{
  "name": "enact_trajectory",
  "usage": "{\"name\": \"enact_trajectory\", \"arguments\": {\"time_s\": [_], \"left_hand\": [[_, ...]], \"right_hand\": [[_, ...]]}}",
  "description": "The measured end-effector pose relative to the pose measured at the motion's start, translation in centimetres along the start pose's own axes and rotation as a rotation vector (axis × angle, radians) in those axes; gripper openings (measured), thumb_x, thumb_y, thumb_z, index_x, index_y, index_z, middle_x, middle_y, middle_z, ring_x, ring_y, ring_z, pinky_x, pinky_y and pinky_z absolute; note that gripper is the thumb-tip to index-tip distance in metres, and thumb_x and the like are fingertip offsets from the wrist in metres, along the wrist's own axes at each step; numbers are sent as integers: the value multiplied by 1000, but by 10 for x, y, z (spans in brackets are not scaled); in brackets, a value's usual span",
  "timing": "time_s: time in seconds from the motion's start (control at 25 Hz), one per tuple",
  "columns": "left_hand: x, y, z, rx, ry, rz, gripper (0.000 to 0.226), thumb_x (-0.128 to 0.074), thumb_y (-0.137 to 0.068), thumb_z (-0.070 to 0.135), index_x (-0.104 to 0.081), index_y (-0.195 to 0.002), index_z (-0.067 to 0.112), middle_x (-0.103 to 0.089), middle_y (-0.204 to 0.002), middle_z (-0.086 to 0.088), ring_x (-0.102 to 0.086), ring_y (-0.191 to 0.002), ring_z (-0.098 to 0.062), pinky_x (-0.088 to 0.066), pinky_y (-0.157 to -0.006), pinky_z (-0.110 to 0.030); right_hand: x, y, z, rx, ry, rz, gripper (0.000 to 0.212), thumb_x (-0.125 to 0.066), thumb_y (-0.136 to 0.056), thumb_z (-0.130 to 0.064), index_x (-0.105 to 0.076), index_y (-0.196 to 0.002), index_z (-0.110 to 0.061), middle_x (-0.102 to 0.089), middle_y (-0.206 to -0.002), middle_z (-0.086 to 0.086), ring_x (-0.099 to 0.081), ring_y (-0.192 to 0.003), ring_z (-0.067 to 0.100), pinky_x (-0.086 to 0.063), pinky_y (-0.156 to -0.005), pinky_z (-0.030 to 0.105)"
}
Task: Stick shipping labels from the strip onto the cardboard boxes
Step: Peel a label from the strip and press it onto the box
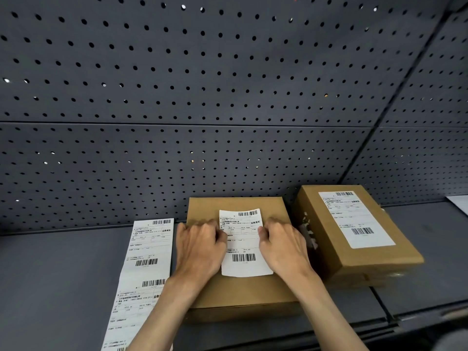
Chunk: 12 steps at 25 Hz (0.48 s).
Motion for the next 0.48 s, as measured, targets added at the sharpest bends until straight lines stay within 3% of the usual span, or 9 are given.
{"name": "enact_trajectory", "arguments": {"time_s": [0.2, 0.28, 0.4, 0.48], "left_hand": [[0, 0, 4, -16, -50, -24, 19, -48, -88, 28, -61, -76, 21, -73, -83, 1, -61, -92, -21, -33, -85, -37], [2, -1, 6, -30, -67, -29, 17, -47, -88, 30, -53, -72, 24, -73, -81, 1, -61, -91, -21, -33, -86, -37], [5, -2, 4, -26, -140, -54, 27, -48, -85, 32, -39, -62, 19, -69, -70, 0, -63, -80, -24, -37, -88, -39], [7, -3, 0, -29, -106, -39, 35, -54, -83, 28, -34, -56, 19, -60, -60, 2, -57, -68, -26, -39, -80, -37]], "right_hand": [[-3, 1, -2, 13, 13, 36, 22, -48, -104, -30, -61, -93, -15, -73, -96, 3, -71, -85, 24, -53, -69, 34], [-4, 2, -4, 24, 30, 63, 21, -50, -102, -31, -61, -93, -16, -71, -94, 1, -70, -83, 22, -53, -70, 34], [-5, 3, -3, 23, 22, 78, 20, -55, -99, -33, -58, -89, -16, -69, -90, 1, -70, -81, 22, -54, -69, 34], [-4, 2, 0, 42, 23, 143, 18, -63, -96, -33, -57, -91, -16, -67, -92, 2, -69, -82, 22, -56, -68, 34]]}}
Point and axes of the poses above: each hand's wrist, its own y-axis away from the middle knuckle, its own x-axis out of the back of the hand, z = x × y, the point moved 4 cm from there along -y, towards the middle knuckle
